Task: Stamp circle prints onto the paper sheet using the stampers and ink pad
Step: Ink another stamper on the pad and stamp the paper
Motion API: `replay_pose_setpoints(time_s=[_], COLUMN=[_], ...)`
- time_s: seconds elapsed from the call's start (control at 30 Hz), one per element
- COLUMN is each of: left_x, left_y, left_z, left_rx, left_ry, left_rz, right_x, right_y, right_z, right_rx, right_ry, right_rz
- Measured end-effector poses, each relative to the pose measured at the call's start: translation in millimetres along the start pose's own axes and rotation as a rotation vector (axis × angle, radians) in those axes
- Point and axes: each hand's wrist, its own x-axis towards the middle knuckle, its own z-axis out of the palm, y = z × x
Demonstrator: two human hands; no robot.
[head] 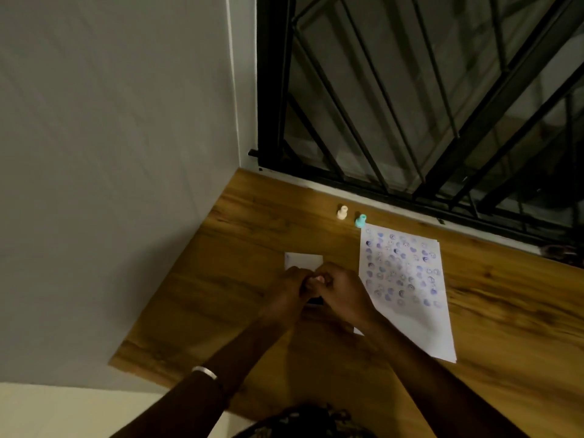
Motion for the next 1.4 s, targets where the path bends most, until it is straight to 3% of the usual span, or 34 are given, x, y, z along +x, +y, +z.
replay_pose_setpoints(time_s=[0.13, 0.23, 0.4, 0.47, 0.53, 0.6, 0.77, 1.1, 1.4], left_x=[-14, -22, -26, -28, -32, -35, -36, -34, -35], left_y=[-8, -16, -36, -37, -36, -38, -43, -54, -45], left_z=[0, -2, -5, -7, -7, -1, 9, 17, 11], left_rx=[-0.14, -0.315, -0.279, -0.242, -0.185, -0.023, 0.251, 0.365, 0.314], left_ry=[-0.034, -0.016, 0.232, 0.252, 0.249, 0.177, 0.174, 0.302, 0.269], left_rz=[-0.017, -0.075, -0.484, -0.426, -0.254, -0.149, -0.101, 0.016, -0.01], right_x=[-7, -7, -3, 0, 7, 14, 22, 36, 34], right_y=[-5, -9, -10, -12, -15, -18, -13, -1, 2], right_z=[3, 0, -4, 2, 9, 16, 29, 39, 42], right_rx=[-0.041, -0.097, -0.279, -0.337, -0.38, -0.41, -0.464, -0.472, -0.458], right_ry=[-0.085, -0.042, -0.031, -0.052, -0.075, -0.109, -0.191, -0.243, -0.195], right_rz=[-0.07, -0.124, -0.114, -0.12, -0.117, -0.126, -0.138, -0.074, -0.077])
